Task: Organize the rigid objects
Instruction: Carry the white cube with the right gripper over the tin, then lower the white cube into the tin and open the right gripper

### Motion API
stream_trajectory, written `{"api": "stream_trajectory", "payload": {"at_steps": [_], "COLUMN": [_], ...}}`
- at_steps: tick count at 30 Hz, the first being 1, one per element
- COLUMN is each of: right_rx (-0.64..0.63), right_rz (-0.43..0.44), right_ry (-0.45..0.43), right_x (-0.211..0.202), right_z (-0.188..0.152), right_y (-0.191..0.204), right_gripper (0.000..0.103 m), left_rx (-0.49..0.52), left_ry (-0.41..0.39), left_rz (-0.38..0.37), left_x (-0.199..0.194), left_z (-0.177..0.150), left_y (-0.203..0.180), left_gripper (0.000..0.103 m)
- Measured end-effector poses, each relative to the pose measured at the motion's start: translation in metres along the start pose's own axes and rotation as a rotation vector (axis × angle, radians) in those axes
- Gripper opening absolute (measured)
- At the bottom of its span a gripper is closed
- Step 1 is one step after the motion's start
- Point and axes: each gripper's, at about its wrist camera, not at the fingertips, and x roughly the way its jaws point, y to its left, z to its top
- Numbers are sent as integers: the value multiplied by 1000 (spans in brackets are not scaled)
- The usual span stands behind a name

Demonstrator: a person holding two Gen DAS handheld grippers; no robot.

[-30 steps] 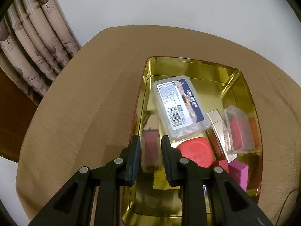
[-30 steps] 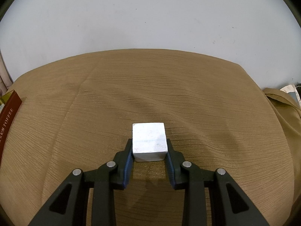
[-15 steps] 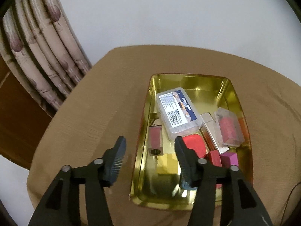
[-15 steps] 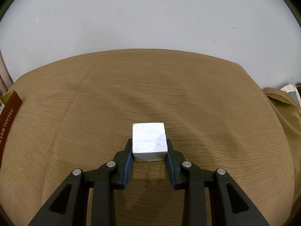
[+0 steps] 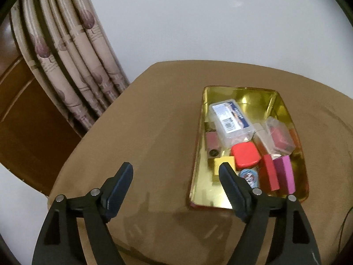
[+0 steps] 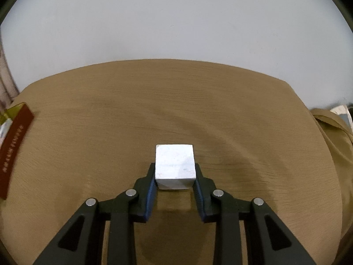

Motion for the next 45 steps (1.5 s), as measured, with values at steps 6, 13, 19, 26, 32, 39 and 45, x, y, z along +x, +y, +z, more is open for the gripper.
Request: {"api": "stream_trajectory", "payload": {"at_steps": [6,13,19,26,32,39,45], "right_rx": [-86,-240,-340,-432,-469,-464,-463], "right_rz": [113,272,370,426,410,386,373], "right_ry": [-19,-49,-44,-5,34,63,74], "right_x": [-22,-54,-70,-69,-52,-31,-22], "right_z": [14,29,35,25,23,21,19], "right_y": [57,147,226,292,332,354,360], "right_gripper": [30,30,30,30,30,30,30], "left_rx": [-22,-70,-82,-97,-111,-131,-143], "left_ry": [18,30,31,38,46,56,63], "left_rz": [-19,-39,-37,-20,-12,-30,-40], "left_x": [4,7,8,13,17,20,22], "left_z": [-3,-4,-3,-1,0,0,0], "left_y": [6,16,23,29,33,36,38], "left_gripper": [83,89,89,90,91,91,91]}}
